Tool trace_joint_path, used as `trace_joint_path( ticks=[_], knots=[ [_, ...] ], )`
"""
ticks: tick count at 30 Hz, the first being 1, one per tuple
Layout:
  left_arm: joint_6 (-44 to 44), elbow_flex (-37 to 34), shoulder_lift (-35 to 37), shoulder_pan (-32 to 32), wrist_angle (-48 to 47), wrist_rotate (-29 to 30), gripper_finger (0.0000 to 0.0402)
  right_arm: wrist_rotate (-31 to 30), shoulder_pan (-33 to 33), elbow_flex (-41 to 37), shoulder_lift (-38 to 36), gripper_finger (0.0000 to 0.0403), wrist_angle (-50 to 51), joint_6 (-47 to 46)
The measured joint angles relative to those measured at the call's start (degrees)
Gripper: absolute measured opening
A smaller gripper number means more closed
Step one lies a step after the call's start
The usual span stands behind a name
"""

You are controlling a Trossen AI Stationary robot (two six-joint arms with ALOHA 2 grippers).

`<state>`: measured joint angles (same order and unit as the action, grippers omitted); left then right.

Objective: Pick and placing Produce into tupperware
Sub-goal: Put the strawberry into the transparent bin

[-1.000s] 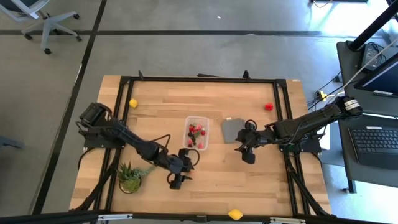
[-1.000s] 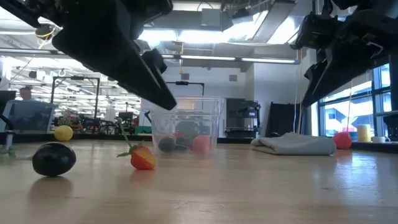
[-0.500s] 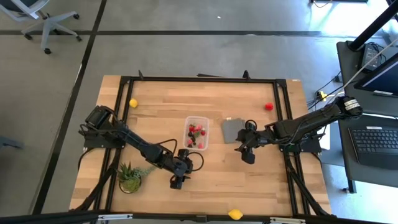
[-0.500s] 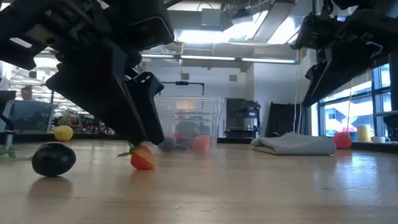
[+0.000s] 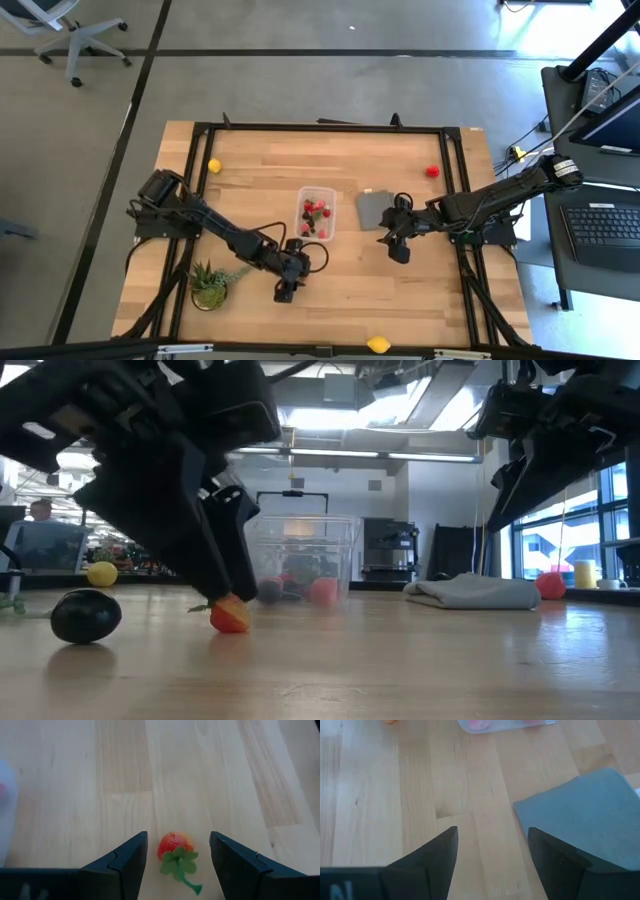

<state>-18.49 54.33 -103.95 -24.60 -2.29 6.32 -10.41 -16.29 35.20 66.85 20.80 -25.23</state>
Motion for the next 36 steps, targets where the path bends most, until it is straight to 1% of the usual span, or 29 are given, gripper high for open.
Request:
trace_joint_path(
  ticks=[5,13,24,31,36],
  knots=[
    [-0.9,0.0,-1.5,0.0,0.2,-0.1,0.0206,0.0,0.0,0.0,0.0,0.0242,0.0,0.1],
    [-0.9,0.0,-1.8,0.2,0.2,0.2,0.0206,-0.1,0.0,0.0,0.0,0.0242,0.0,0.1],
    [-2.2,0.0,-1.8,0.3,0.2,-0.1,0.0181,-0.1,0.0,0.0,0.0,0.0242,0.0,0.0],
    [-1.9,0.0,-1.8,0.2,0.2,0.2,0.0179,-0.1,0.0,0.0,0.0,0.0242,0.0,0.1],
    [-2.1,0.0,-3.4,0.1,1.6,0.3,0.0179,-0.2,0.0,0.0,0.0,0.0242,0.1,0.1]
  ],
)
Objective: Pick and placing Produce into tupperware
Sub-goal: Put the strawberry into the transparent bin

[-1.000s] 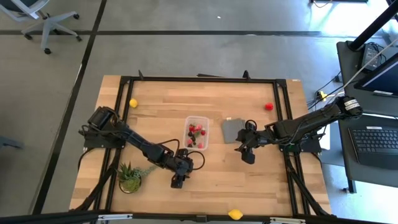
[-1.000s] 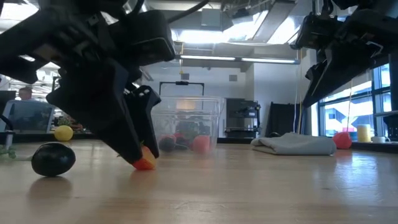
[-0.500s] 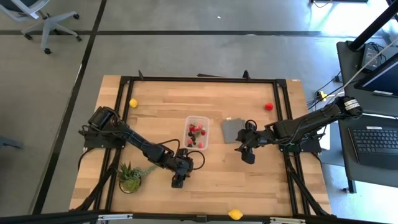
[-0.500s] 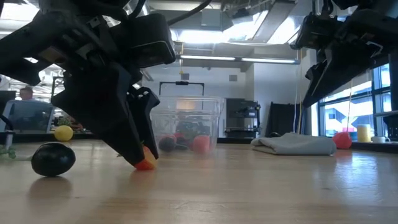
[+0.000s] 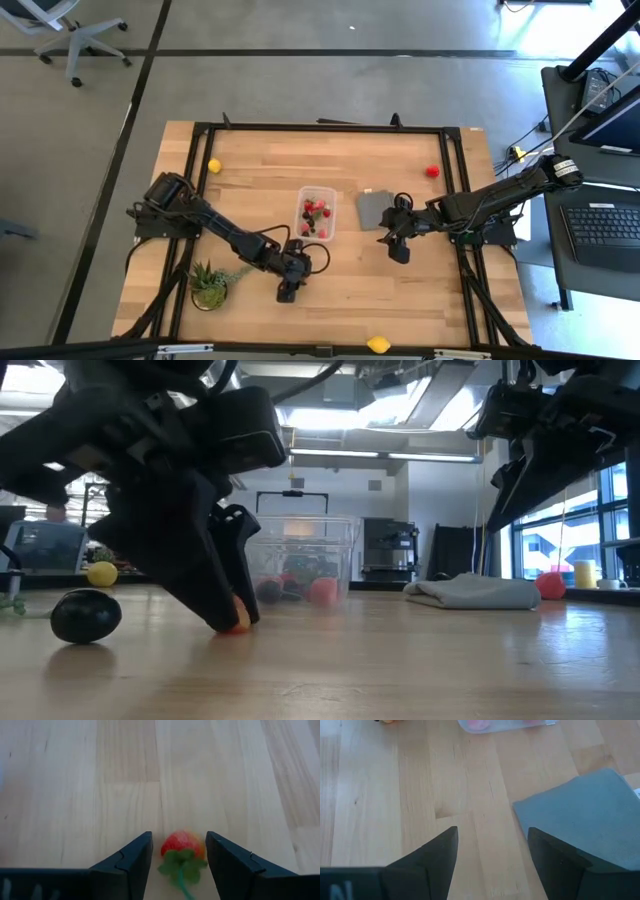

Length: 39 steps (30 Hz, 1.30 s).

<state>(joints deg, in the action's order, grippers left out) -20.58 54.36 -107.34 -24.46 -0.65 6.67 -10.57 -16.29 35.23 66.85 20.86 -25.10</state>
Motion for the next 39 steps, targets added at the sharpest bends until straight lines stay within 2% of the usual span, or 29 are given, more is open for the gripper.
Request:
trace_joint_path(
  ticks=[9,19,26,34,39],
  knots=[
    [-1.4,0.1,-0.9,0.0,0.4,-0.2,0.0175,0.0,0.0,0.0,0.0,0.0242,0.3,0.0],
    [-1.5,0.2,-1.0,0.1,-1.5,-0.7,0.0111,0.0,0.0,0.0,0.0,0.0242,0.3,0.0],
    [-1.8,0.1,-1.0,0.1,-1.9,-1.3,0.0109,0.0,0.0,0.0,0.0,0.0242,0.3,-0.1],
    [-5.1,-0.4,3.5,-0.2,-6.8,-5.4,0.0108,0.0,0.0,0.0,0.0,0.0242,0.2,-0.1],
    [-6.0,-0.3,9.6,-0.1,-10.1,-4.4,0.0109,0.0,0.0,0.0,0.0,0.0242,0.2,-0.1]
  ],
)
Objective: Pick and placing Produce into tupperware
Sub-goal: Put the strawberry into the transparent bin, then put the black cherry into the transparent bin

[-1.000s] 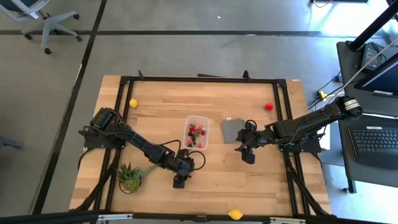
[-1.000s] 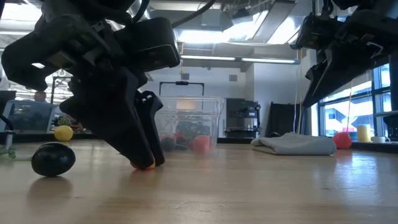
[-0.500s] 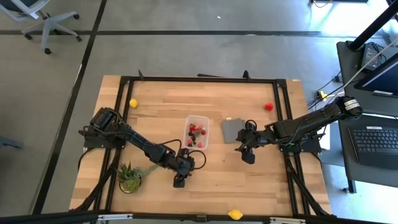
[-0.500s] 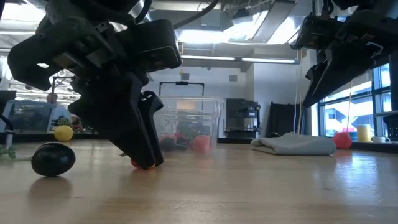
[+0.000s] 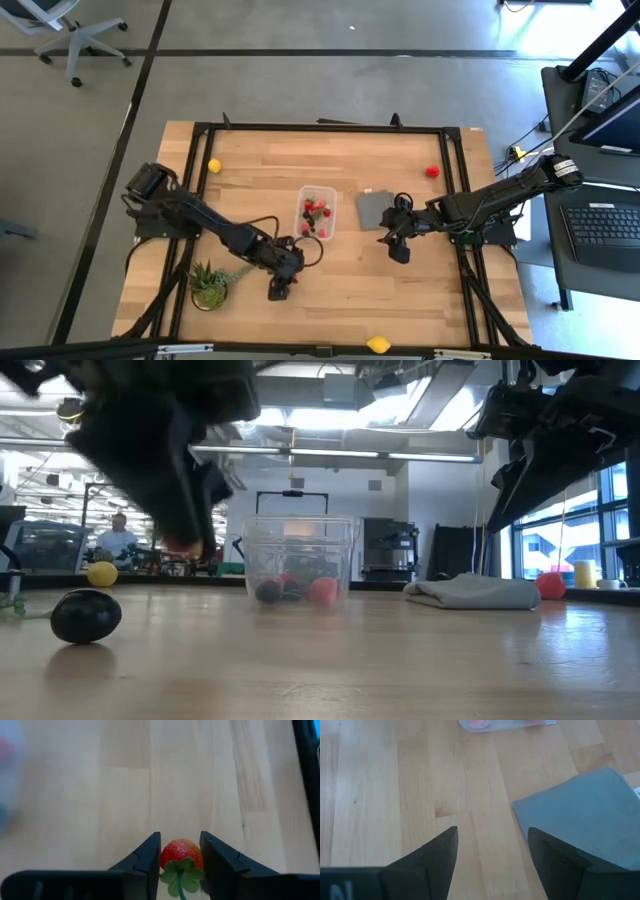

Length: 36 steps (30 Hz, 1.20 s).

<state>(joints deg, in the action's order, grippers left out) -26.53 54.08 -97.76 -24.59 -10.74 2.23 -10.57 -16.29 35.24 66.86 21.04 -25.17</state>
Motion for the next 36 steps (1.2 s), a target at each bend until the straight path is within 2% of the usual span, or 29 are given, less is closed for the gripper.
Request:
trace_joint_path(
  ticks=[2,8,16,20,23,27,36],
  knots=[
    [-0.2,0.0,2.4,0.2,-0.6,1.7,0.0113,0.0,0.0,0.0,0.0,0.0242,0.0,0.0],
    [2.0,0.1,8.7,2.1,-4.1,12.4,0.0108,-0.5,0.0,0.0,0.0,0.0242,-0.2,0.0],
    [4.2,0.1,10.6,10.2,-3.0,16.8,0.0117,-0.5,0.0,0.0,0.0,0.0242,-0.6,-0.2],
    [4.2,0.1,9.9,14.4,-2.8,16.7,0.011,-0.5,0.0,0.0,0.0,0.0242,-0.6,-0.3],
    [4.0,0.2,8.9,16.5,-2.0,13.9,0.0111,-0.5,0.0,0.0,0.0,0.0242,-0.6,-0.5],
    [1.4,0.2,7.5,18.0,-2.1,10.0,0.0136,-0.5,0.0,0.0,0.0,0.0242,-0.6,-0.5],
    [1.3,0.2,7.3,18.7,-1.6,9.7,0.0171,-0.5,0.0,0.0,0.0,0.0242,-0.6,-0.7]
  ],
)
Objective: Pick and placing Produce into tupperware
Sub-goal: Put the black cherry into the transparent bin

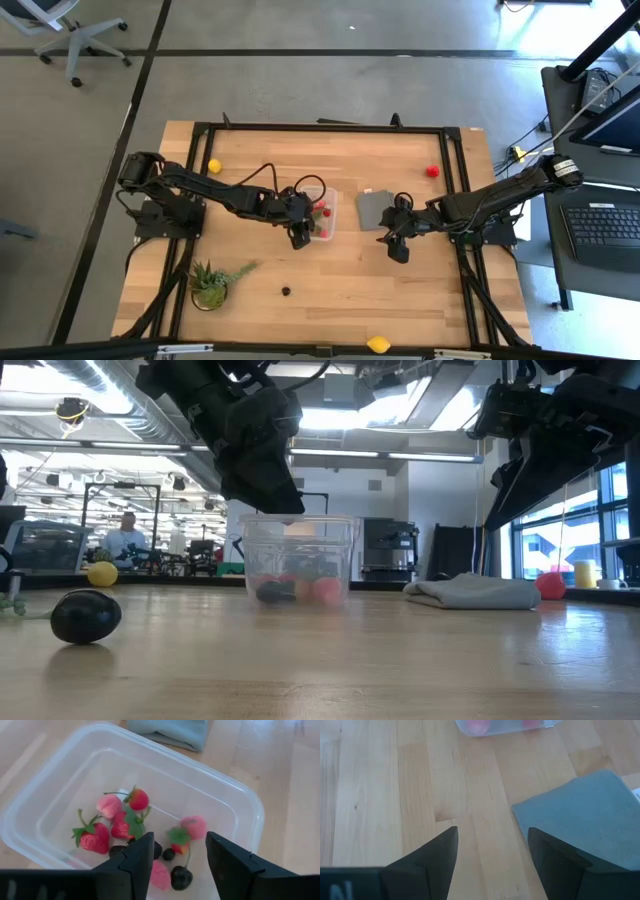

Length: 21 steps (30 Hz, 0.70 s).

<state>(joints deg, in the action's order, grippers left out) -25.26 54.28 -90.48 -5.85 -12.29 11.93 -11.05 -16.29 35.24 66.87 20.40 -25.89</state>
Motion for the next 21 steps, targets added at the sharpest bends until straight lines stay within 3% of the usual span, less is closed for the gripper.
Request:
trace_joint_path(
  ticks=[5,11,16,21],
  knots=[
    [3.7,0.0,4.1,-0.8,0.1,-5.1,0.0172,0.0,0.0,0.0,0.0,0.0242,0.1,-0.6],
    [6.8,0.0,12.5,-6.1,-3.9,-8.2,0.0164,0.0,0.0,0.0,0.0,0.0242,0.3,-0.6],
    [-1.7,0.0,13.7,-12.5,-7.7,-9.6,0.0166,0.0,0.0,0.0,0.0,0.0242,0.3,-0.6],
    [-4.7,0.0,11.1,-18.0,-9.2,-10.0,0.0182,0.1,0.3,0.0,0.0,0.0242,0.0,-0.6]
  ],
)
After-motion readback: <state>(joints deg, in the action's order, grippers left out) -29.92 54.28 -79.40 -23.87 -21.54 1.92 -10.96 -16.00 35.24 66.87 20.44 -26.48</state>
